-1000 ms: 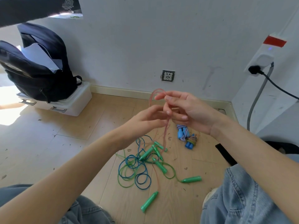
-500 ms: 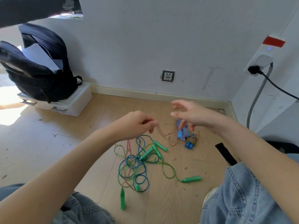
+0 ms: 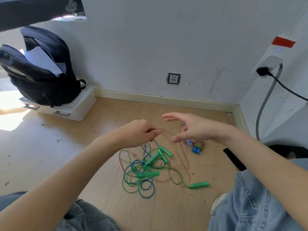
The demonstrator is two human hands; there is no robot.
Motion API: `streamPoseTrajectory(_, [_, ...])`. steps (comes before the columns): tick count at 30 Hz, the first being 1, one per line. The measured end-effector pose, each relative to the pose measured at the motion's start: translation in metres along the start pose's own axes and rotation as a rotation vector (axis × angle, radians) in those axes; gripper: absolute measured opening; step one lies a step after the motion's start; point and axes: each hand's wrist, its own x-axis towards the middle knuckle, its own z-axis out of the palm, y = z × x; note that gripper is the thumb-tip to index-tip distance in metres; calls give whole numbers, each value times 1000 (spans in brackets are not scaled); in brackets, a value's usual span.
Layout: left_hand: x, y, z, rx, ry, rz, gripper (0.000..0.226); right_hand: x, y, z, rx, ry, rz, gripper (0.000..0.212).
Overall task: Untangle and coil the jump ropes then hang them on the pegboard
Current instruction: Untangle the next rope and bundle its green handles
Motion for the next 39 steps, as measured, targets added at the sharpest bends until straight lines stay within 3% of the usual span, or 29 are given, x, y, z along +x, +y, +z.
streamPoseTrajectory(2, [3, 5, 1, -99, 24, 63, 39, 1, -4, 11, 151, -102, -73, 33])
streamPoseTrajectory(3, [4, 5, 1, -122, 40, 62, 38, 2, -6, 12, 201, -35, -81, 17])
streamPoseTrajectory(6, [5, -4, 6, -49, 45, -20, 38, 8, 2, -4, 214, 444, 13, 19])
streamPoseTrajectory(8, [2, -11, 10, 31, -25, -81, 41, 8, 11, -17, 34, 648, 90, 21])
streamPoseTrajectory(9, [1, -12, 12, 51, -48, -89, 42, 6, 13, -18, -110, 623, 111, 24])
streamPoseTrajectory(12, [2, -6, 12, -21, -33, -18, 41, 3, 5, 6, -417, 249, 0, 55])
streamPoseTrajectory(13, [3, -2, 13, -65, -24, 13, 40, 3, 0, 17, -354, 139, -87, 50])
streamPoseTrajectory(15, [6, 3, 13, -197, -10, 42, 37, 4, -8, 28, -148, 16, -145, 17])
streamPoseTrajectory(17, [6, -1, 11, -309, -1, 9, 33, 8, -5, 13, -177, 187, -107, 16])
streamPoseTrajectory(20, [4, -10, 11, -151, -21, -79, 35, 8, 7, -9, -388, 419, 37, 20])
streamPoseTrajectory(23, [2, -4, 18, -8, -34, -36, 34, 7, 11, 2, -577, 217, 85, 26])
streamPoseTrajectory(26, [4, 5, 18, -51, -11, 61, 31, 8, 3, 18, -248, 76, -65, 28])
streamPoseTrajectory(29, [3, 3, 15, -226, 7, 66, 33, 8, -3, 16, -151, 123, -127, 5])
streamPoseTrajectory(35, [0, -8, 15, -216, -35, -20, 23, 5, 7, -11, -271, 459, -49, 12])
streamPoseTrajectory(37, [-1, -7, 13, -433, -80, -34, 21, 3, 10, -12, -335, 465, -42, 10])
streamPoseTrajectory(39, [-2, -3, 11, -598, -120, -52, 21, 1, 10, -8, -326, 360, -84, 6])
